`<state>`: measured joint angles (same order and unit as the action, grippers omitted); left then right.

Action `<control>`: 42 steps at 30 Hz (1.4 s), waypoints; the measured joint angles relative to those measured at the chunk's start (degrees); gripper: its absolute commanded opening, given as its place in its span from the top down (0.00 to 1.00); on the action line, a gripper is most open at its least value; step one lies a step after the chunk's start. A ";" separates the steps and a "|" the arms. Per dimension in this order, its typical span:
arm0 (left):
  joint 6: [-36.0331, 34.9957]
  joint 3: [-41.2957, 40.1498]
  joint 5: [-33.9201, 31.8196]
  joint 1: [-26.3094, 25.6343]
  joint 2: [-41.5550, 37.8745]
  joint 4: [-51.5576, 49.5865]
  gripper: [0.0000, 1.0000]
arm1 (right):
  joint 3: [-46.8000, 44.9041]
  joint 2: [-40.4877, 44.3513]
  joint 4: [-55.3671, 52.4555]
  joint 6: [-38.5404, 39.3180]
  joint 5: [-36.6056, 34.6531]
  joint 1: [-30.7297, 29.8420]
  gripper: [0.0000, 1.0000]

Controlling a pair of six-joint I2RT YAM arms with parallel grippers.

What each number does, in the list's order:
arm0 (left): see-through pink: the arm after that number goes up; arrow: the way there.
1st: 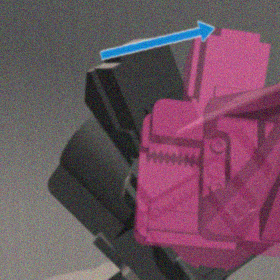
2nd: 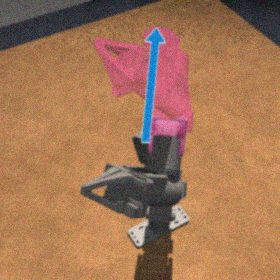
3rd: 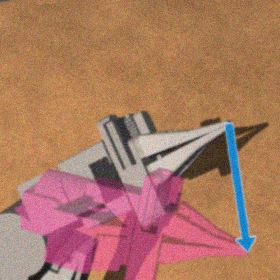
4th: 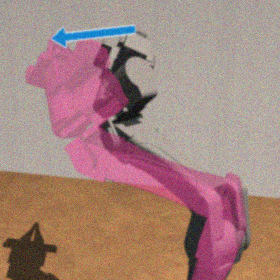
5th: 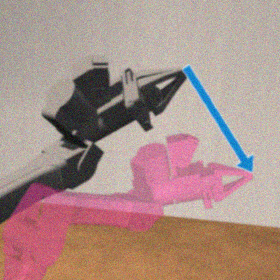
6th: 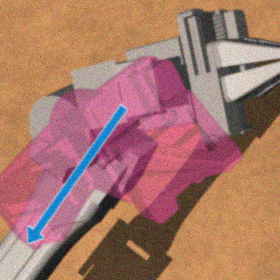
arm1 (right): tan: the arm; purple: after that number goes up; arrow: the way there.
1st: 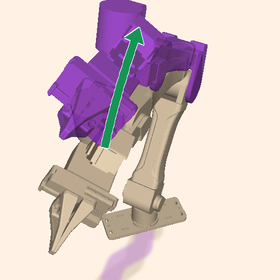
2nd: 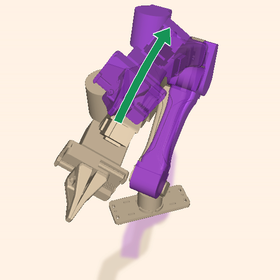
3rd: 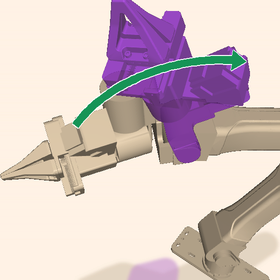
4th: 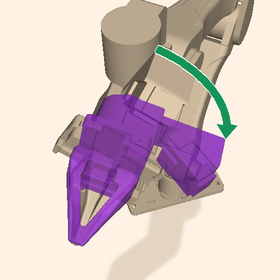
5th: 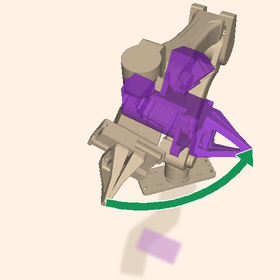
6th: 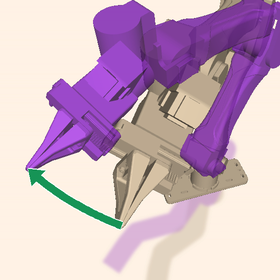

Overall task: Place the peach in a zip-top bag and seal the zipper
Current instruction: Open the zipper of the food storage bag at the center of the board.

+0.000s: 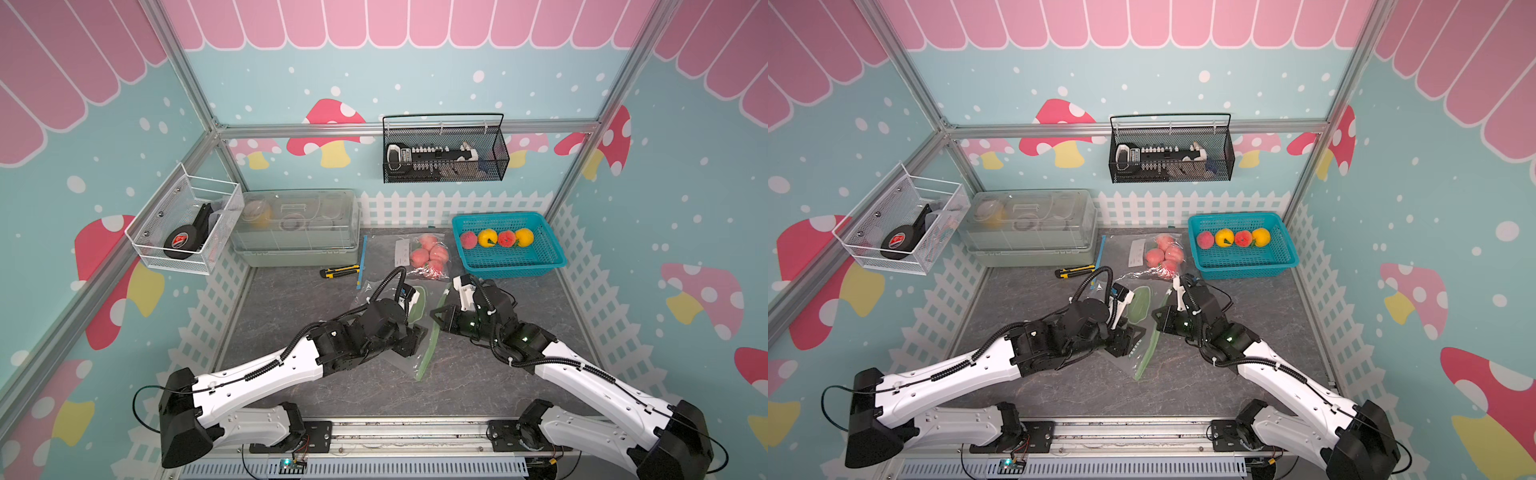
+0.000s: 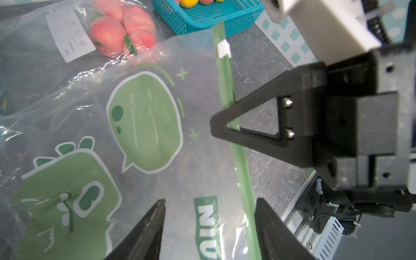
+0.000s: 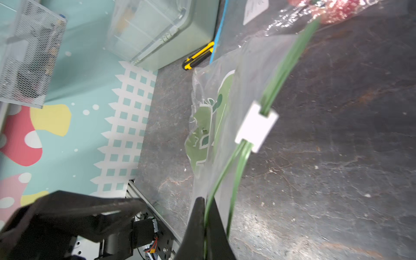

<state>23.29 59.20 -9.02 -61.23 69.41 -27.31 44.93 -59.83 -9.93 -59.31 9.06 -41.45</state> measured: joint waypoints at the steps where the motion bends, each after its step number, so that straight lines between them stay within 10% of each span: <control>1: -0.50 0.44 -1.07 -0.85 0.00 -0.42 0.36 | 1.01 -0.44 -0.13 -0.59 -1.07 -0.87 1.00; 26: -3.26 3.96 -14.49 -5.01 6.54 -5.64 0.40 | 8.52 -4.92 -5.25 -6.14 -15.43 -7.85 1.00; 38: -2.62 3.93 -17.94 -5.18 7.06 -5.90 0.67 | 8.52 -6.08 -5.27 -6.14 -15.54 -8.17 1.00; 42: -2.73 3.91 -18.51 -5.22 7.67 -5.88 0.93 | 8.52 -6.10 -5.27 -6.14 -15.54 -8.17 1.00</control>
<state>20.56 63.11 -27.53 -66.46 77.08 -33.19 53.45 -65.93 -15.20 -65.45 -6.48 -49.63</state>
